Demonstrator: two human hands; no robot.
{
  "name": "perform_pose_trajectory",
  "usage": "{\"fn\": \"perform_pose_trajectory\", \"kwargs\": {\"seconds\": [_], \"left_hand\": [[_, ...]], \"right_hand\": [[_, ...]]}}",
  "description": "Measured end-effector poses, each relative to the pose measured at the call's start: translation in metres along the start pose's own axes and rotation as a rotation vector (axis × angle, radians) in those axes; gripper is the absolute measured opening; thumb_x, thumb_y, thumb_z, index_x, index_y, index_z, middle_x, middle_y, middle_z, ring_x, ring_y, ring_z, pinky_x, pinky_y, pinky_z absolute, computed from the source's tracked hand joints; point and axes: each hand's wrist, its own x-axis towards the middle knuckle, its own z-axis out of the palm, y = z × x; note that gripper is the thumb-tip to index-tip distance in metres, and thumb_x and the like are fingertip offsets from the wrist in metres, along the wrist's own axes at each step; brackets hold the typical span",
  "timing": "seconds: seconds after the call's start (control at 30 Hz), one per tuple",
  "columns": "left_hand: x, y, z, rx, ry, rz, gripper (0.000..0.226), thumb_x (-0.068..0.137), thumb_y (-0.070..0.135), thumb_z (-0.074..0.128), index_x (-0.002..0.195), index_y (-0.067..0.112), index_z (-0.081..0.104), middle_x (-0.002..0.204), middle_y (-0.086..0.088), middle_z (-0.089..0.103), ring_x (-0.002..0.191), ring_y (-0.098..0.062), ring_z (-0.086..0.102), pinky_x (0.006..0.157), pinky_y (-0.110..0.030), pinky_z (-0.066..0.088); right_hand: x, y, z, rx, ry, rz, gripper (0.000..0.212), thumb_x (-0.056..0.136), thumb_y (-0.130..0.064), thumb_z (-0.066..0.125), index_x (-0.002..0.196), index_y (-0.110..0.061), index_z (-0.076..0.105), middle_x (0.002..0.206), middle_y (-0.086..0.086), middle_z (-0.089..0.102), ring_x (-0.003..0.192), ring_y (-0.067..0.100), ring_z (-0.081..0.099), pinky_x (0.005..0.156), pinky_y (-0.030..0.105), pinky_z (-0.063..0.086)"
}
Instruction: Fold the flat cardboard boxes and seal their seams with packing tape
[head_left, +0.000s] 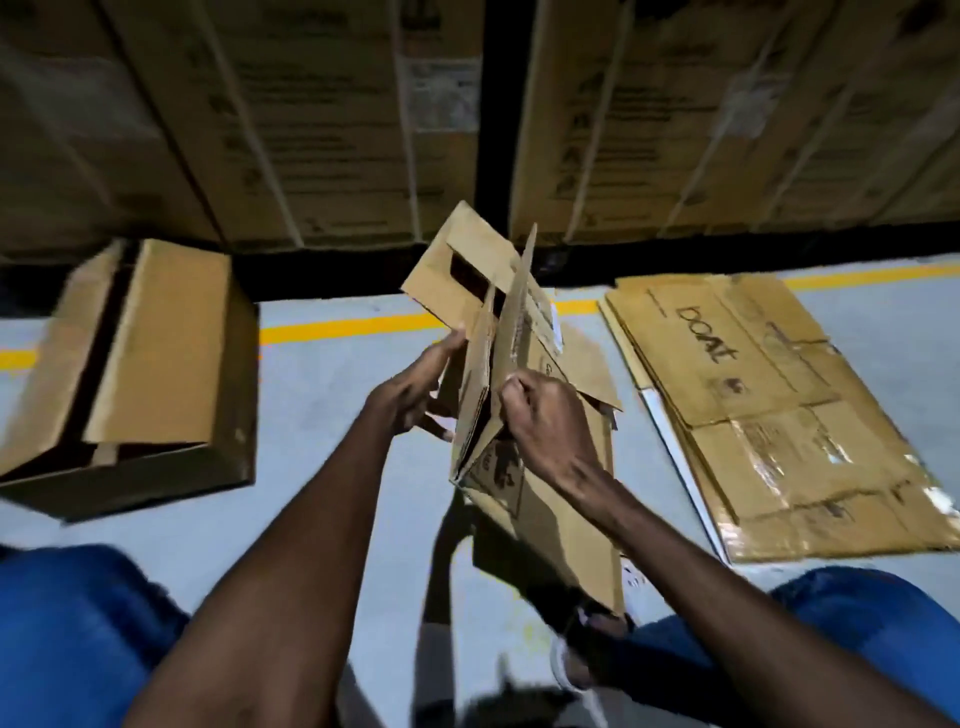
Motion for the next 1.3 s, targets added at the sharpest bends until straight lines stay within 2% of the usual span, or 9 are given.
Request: {"fn": "perform_pose_trajectory", "kwargs": {"seconds": [0.13,0.27,0.47,0.6,0.73,0.87,1.03,1.13,1.3], "left_hand": [[-0.026,-0.006,-0.047,0.048,0.014,0.026,0.081,0.086,0.080,0.040,0.154,0.036,0.031,0.137,-0.007,0.045,0.113,-0.039,0.054,0.081,-0.049,0.051],[-0.036,-0.026,-0.067,0.119,0.014,-0.051,0.083,0.066,0.064,0.069,0.134,0.018,0.055,0.119,-0.014,0.057,0.089,-0.038,0.061,0.064,-0.043,0.059],[-0.050,-0.055,-0.110,-0.047,0.517,0.079,0.010,0.077,0.001,0.052,0.072,0.006,0.045,0.072,-0.010,0.043,0.061,-0.023,0.039,0.055,-0.028,0.029],[-0.057,-0.065,-0.108,-0.113,0.640,0.158,0.021,0.077,-0.005,0.049,0.058,0.003,0.056,0.066,-0.012,0.056,0.067,-0.025,0.049,0.061,-0.031,0.037],[-0.079,-0.066,-0.097,-0.006,0.643,0.328,0.019,0.073,-0.006,0.046,0.058,-0.004,0.058,0.063,-0.015,0.053,0.066,-0.023,0.047,0.061,-0.031,0.032],[-0.114,-0.071,-0.099,0.096,0.594,0.413,0.016,0.065,0.000,0.048,0.055,0.007,0.058,0.058,-0.008,0.048,0.060,-0.022,0.038,0.058,-0.031,0.024],[-0.131,-0.071,-0.113,0.034,0.682,0.440,0.036,0.067,0.001,0.048,0.077,0.015,0.079,0.077,-0.012,0.069,0.066,-0.020,0.047,0.060,-0.030,0.033],[-0.128,-0.069,-0.120,0.007,0.811,0.406,0.042,0.081,-0.002,0.047,0.097,0.018,0.079,0.088,-0.005,0.071,0.073,-0.023,0.053,0.059,-0.027,0.034],[-0.117,-0.066,-0.122,-0.026,1.002,0.336,0.041,0.080,0.003,0.051,0.112,0.012,0.076,0.103,-0.010,0.074,0.072,-0.022,0.056,0.052,-0.022,0.034]], "right_hand": [[-0.026,-0.042,0.030,0.097,0.005,0.035,0.033,0.094,-0.023,0.046,0.062,-0.021,0.041,0.055,0.005,0.044,0.050,0.013,0.038,0.050,0.038,0.033],[-0.048,-0.056,0.055,0.156,0.019,0.135,0.044,0.096,-0.012,0.053,0.059,-0.024,0.033,0.052,-0.008,0.030,0.048,0.007,0.026,0.047,0.028,0.023],[-0.054,-0.045,0.053,0.185,0.145,0.369,0.036,0.094,-0.019,0.056,0.060,-0.011,0.048,0.049,-0.005,0.042,0.039,0.005,0.035,0.040,0.030,0.040],[-0.039,-0.064,0.029,0.351,0.039,0.594,0.035,0.079,-0.012,0.062,0.050,-0.014,0.043,0.053,0.002,0.046,0.052,0.022,0.047,0.054,0.045,0.052],[-0.023,-0.089,0.019,0.391,-0.185,0.722,0.012,0.077,0.000,0.059,0.068,-0.007,0.055,0.069,0.014,0.051,0.063,0.026,0.047,0.060,0.039,0.045],[0.010,-0.091,0.020,0.438,-0.113,0.775,0.003,0.079,0.001,0.060,0.080,-0.002,0.060,0.069,0.011,0.054,0.061,0.026,0.051,0.056,0.031,0.044],[0.019,-0.077,0.019,0.272,0.025,0.727,0.017,0.061,-0.003,0.060,0.077,-0.002,0.059,0.063,0.012,0.058,0.053,0.028,0.056,0.046,0.029,0.049],[-0.007,-0.065,0.014,0.220,0.115,0.723,0.027,0.055,-0.013,0.060,0.079,-0.003,0.064,0.072,0.012,0.070,0.063,0.032,0.070,0.061,0.049,0.063],[-0.047,-0.040,0.013,0.161,0.154,0.738,0.032,0.057,-0.028,0.063,0.079,-0.004,0.065,0.077,0.013,0.072,0.067,0.033,0.071,0.068,0.046,0.063]]}}
